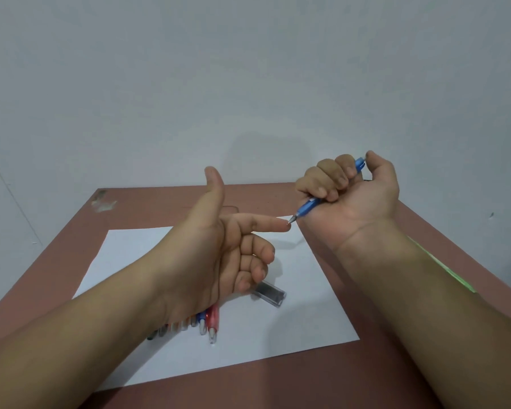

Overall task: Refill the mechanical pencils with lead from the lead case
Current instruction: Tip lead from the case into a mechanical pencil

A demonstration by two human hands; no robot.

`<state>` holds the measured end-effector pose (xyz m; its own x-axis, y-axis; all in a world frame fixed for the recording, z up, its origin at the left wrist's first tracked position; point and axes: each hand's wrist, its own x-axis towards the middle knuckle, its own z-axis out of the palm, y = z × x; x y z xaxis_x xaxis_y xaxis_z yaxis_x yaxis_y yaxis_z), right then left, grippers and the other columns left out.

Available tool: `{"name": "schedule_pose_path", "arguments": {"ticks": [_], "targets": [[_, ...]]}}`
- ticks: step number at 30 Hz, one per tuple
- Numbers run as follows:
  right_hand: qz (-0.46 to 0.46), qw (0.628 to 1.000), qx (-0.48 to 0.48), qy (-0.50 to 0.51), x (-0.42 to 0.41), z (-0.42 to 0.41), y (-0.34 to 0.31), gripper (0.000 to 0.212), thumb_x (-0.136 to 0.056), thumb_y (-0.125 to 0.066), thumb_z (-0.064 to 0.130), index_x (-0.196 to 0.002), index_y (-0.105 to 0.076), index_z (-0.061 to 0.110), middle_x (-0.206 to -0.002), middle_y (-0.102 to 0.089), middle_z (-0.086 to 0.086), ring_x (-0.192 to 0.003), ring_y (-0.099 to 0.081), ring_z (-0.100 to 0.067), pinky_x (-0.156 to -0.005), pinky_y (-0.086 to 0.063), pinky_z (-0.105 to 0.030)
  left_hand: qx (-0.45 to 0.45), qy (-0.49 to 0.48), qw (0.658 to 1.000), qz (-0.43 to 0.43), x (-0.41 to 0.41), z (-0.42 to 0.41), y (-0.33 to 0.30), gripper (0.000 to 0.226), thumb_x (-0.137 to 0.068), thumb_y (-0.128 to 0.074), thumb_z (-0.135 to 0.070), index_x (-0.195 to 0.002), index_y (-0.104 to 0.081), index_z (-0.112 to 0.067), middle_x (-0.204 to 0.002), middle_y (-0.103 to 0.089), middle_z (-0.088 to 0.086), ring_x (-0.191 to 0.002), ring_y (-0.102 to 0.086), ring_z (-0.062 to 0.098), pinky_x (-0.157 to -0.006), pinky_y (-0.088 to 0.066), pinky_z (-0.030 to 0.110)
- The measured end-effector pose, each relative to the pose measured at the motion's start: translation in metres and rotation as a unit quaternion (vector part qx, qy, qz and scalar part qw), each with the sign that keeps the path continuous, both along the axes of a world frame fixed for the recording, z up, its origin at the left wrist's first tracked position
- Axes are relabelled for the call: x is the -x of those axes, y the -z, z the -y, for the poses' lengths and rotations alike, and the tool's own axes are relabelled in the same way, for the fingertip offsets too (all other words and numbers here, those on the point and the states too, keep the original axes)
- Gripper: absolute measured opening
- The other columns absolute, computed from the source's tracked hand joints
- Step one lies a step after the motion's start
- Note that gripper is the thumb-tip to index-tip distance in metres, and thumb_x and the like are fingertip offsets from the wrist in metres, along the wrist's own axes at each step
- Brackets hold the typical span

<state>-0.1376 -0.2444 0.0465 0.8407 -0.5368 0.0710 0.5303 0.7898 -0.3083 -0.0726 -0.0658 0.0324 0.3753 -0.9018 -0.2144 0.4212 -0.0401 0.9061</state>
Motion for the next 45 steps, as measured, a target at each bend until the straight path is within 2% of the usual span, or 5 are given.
{"name": "schedule_pose_path", "arguments": {"ticks": [9,45], "targets": [[0.017,1.000,-0.019,0.001,0.0029,0.0019,-0.0004,0.045,-0.094,-0.042,0.043,-0.058,-0.032,0.017,-0.055,-0.022,0.005,-0.042,-0.017,-0.013,-0.043,-0.023,-0.022,0.003,0.009,1.000,0.016,0.0044,0.0016,0.0026,0.102,-0.077,-0.020,-0.091,-0.116,-0.075,-0.014,-0.075,-0.058,0.013,-0.055,-0.052,0.021,-0.048,-0.041,0.027],[0.030,0.999,-0.014,0.004,0.0039,0.0003,-0.0001,0.042,-0.093,-0.040,0.041,-0.059,-0.032,0.017,-0.054,-0.022,0.005,-0.041,-0.019,-0.013,-0.042,-0.025,-0.021,0.007,-0.002,1.000,0.011,0.0062,-0.0006,0.0003,0.097,-0.081,-0.025,-0.086,-0.114,-0.075,-0.009,-0.074,-0.058,0.012,-0.058,-0.053,0.021,-0.048,-0.045,0.026]]}}
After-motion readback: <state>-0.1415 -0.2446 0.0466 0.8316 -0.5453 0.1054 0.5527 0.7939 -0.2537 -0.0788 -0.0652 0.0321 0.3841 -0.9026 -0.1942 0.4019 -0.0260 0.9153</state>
